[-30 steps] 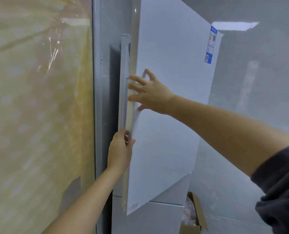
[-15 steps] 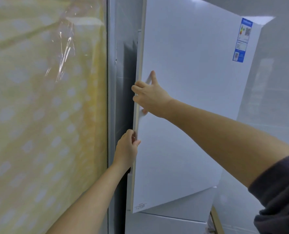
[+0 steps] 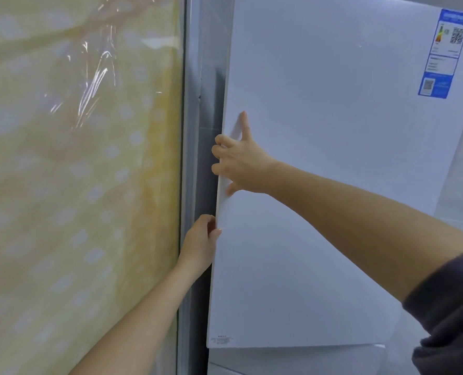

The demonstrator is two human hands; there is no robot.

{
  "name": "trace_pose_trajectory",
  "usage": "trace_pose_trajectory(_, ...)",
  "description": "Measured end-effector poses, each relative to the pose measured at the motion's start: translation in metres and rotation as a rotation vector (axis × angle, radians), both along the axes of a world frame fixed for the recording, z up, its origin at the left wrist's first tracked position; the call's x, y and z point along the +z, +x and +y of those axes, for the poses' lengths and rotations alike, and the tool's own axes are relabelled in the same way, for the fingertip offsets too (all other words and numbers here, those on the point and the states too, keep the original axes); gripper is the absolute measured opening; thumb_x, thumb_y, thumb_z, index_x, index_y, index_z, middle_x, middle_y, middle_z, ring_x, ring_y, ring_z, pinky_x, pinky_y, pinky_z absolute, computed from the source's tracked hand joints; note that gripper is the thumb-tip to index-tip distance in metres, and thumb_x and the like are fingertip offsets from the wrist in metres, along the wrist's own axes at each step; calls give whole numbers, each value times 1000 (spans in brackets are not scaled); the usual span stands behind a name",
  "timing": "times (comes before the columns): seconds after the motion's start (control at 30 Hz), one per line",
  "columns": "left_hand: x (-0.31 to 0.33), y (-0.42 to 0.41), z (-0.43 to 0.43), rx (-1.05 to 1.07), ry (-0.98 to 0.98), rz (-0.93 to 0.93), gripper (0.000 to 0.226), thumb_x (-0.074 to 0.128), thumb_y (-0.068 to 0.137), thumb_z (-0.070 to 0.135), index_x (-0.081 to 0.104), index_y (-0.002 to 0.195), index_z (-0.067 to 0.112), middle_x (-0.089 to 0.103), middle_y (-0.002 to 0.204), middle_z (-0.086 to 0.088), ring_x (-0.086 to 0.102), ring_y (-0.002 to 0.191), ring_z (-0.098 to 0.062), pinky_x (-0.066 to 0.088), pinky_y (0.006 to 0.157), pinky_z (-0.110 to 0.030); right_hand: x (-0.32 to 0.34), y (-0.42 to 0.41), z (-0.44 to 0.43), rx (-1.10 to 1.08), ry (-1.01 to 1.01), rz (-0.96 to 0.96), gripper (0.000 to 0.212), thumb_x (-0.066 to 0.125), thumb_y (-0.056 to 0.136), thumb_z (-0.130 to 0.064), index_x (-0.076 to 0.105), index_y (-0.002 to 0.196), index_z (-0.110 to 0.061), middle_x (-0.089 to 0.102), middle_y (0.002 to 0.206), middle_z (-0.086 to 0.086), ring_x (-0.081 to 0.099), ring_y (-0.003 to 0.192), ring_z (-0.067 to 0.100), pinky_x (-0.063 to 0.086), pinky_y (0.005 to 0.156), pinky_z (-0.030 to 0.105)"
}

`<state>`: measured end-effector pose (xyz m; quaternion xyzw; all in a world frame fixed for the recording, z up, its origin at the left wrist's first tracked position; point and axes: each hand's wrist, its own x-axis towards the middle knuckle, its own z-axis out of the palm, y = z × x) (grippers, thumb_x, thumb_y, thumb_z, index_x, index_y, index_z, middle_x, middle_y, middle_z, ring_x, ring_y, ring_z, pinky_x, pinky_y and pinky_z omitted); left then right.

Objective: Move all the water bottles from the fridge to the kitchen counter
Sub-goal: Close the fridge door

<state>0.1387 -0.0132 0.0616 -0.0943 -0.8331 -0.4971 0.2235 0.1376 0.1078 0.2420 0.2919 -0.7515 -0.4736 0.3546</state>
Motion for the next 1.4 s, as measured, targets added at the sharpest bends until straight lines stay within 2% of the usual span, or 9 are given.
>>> trace_pose_trajectory(0.2, -1, -33, 2, 18, 34, -39, 20, 47, 102, 21, 54, 119, 15, 61, 107, 7, 54, 89, -3, 36, 63, -8, -1, -31, -4, -19, -21, 4, 57, 52, 86, -68, 60, 124, -26, 50, 118, 5, 36, 126, 27, 10, 100, 84)
trace_pose_trajectory(0.4, -3, -74, 5, -16, 76, -59, 14, 43, 103, 20, 52, 114, 19, 60, 104, 7, 56, 90, -3, 37, 64, -12, -2, -68, -8, -87, -34, 7, 57, 51, 88, -67, 59, 125, -25, 49, 121, 6, 35, 128, 26, 11, 101, 84)
trace_pose_trajectory(0.5, -1, -96, 6, -47, 93, -70, 11, 41, 103, 19, 50, 110, 22, 59, 102, 8, 54, 85, 0, 36, 61, -12, -2, -88, -10, -133, -39, -6, 58, 52, 88, -67, 57, 129, -25, 48, 127, 7, 33, 132, 27, 11, 101, 83)
trace_pose_trajectory(0.73, -2, -146, 11, -118, 137, -98, 15, 42, 103, 23, 50, 116, 22, 61, 105, 7, 56, 89, -3, 39, 64, -15, -3, -132, -8, -213, -57, -12, 61, 53, 87, -67, 55, 132, -26, 46, 136, 10, 28, 139, 30, 7, 101, 84)
trace_pose_trajectory(1.03, -11, -174, 13, -168, 143, -98, 21, 42, 103, 23, 48, 123, 21, 57, 111, 10, 53, 91, 1, 37, 66, -12, -7, -155, 0, -143, -81, -3, 59, 52, 86, -69, 61, 125, -26, 51, 123, 9, 35, 130, 29, 4, 100, 85)
trace_pose_trajectory(1.17, -13, -175, 12, -173, 161, -82, 25, 43, 102, 23, 49, 126, 19, 59, 116, 5, 56, 100, -9, 41, 71, -16, -9, -158, 0, -109, -78, -3, 57, 55, 84, -69, 64, 121, -26, 52, 122, 7, 36, 130, 28, 4, 101, 84)
trace_pose_trajectory(1.27, -14, -174, 12, -167, 190, -48, 22, 46, 101, 20, 53, 122, 19, 60, 114, 3, 58, 102, -14, 41, 70, -16, -12, -159, 5, -62, -116, -18, 58, 57, 84, -67, 61, 125, -27, 48, 137, 8, 31, 139, 30, 4, 104, 82)
trace_pose_trajectory(1.33, -14, -174, 10, -162, 194, -32, 16, 49, 100, 17, 55, 115, 21, 61, 110, 3, 59, 102, -16, 40, 67, -13, -15, -150, 13, -47, -136, -27, 63, 60, 84, -63, 53, 136, -28, 33, 155, 9, 17, 149, 33, 5, 108, 78)
trace_pose_trajectory(1.4, -11, -168, 9, -140, 163, 33, 22, 53, 97, 16, 53, 119, 22, 59, 114, 2, 59, 105, -17, 41, 70, -13, -22, -141, 35, -4, -179, -30, 70, 64, 83, -60, 46, 143, -29, 22, 162, 10, 11, 150, 35, 8, 110, 75)
